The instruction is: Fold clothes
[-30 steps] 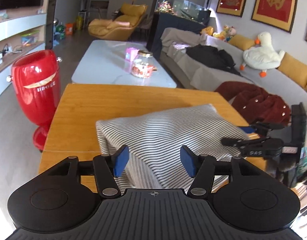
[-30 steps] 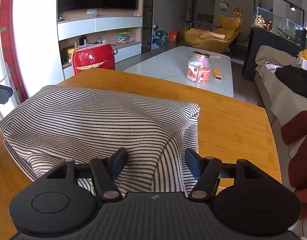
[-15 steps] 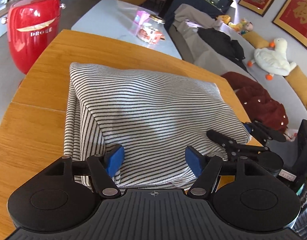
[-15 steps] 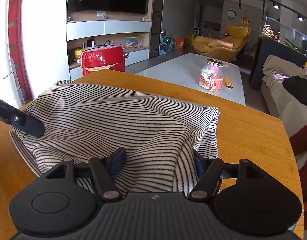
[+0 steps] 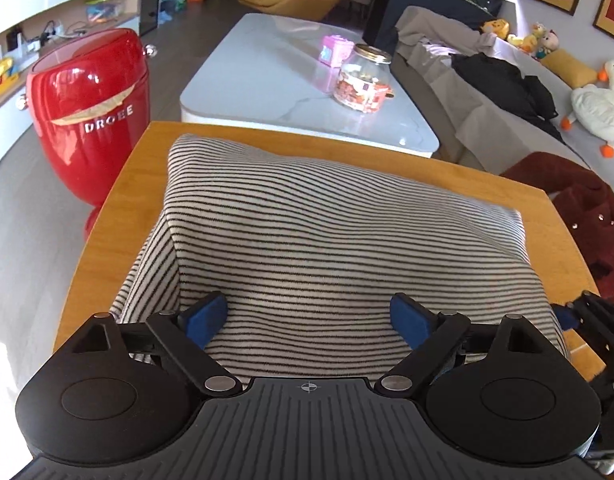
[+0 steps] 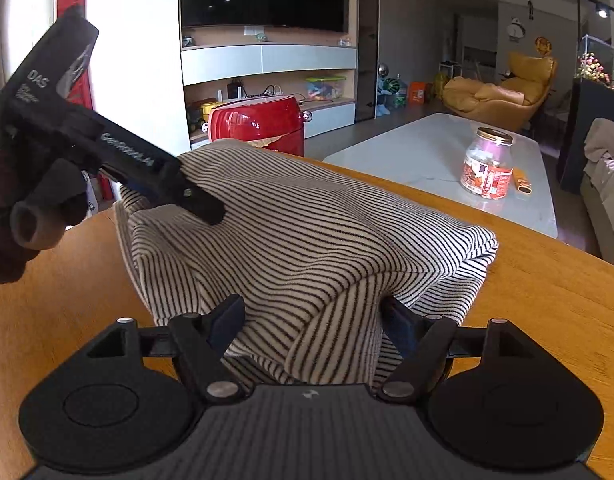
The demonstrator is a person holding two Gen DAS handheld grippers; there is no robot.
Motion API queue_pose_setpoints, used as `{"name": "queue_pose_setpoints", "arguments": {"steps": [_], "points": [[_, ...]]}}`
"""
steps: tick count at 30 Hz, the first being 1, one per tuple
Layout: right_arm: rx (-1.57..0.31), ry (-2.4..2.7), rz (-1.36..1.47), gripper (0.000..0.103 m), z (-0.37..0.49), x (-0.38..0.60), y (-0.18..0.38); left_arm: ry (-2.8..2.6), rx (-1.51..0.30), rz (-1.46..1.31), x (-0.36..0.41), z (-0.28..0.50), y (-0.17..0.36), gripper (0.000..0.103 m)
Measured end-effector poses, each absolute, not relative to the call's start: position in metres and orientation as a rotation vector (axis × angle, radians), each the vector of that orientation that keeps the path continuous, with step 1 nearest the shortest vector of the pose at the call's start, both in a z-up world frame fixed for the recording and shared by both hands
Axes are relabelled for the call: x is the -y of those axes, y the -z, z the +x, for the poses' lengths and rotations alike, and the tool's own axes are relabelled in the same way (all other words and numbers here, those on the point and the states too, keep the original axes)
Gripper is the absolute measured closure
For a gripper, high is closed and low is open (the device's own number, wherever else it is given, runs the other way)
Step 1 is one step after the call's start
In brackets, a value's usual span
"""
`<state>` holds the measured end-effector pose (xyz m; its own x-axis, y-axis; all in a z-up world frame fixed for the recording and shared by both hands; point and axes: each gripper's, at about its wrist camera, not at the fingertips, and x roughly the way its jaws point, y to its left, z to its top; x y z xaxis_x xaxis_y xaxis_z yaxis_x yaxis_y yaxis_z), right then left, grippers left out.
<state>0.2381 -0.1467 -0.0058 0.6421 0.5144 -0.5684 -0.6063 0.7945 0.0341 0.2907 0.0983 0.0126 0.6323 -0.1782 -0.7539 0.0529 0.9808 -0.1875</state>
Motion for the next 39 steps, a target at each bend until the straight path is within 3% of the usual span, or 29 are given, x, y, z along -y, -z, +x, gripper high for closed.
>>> {"name": "queue_pose_setpoints", "arguments": {"steps": [6,13,17,21,39], "points": [[-0.630,-0.643,-0.098,0.026,0.244,0.161,0.001,0.127,-0.843,-0.102,-0.091,0.293,-0.020,0.016],[-0.541,-0.530,-0.091,0.024,0.275,0.190,-0.032,0.209,-0.727,-0.145,-0.084,0.240,-0.057,0.017],[-0.541,-0.467,-0.125,0.024,0.313,0.189,-0.033,0.334,-0.786,-0.281,-0.072,0.238,-0.042,0.017],[-0.612,-0.424,-0.202,0.024,0.335,0.170,-0.001,0.279,-0.836,-0.228,-0.057,0.253,-0.013,0.025],[-0.589,-0.557,-0.372,0.020,0.174,0.129,-0.015,0.248,-0.762,-0.088,-0.072,0.240,-0.002,0.019]]}}
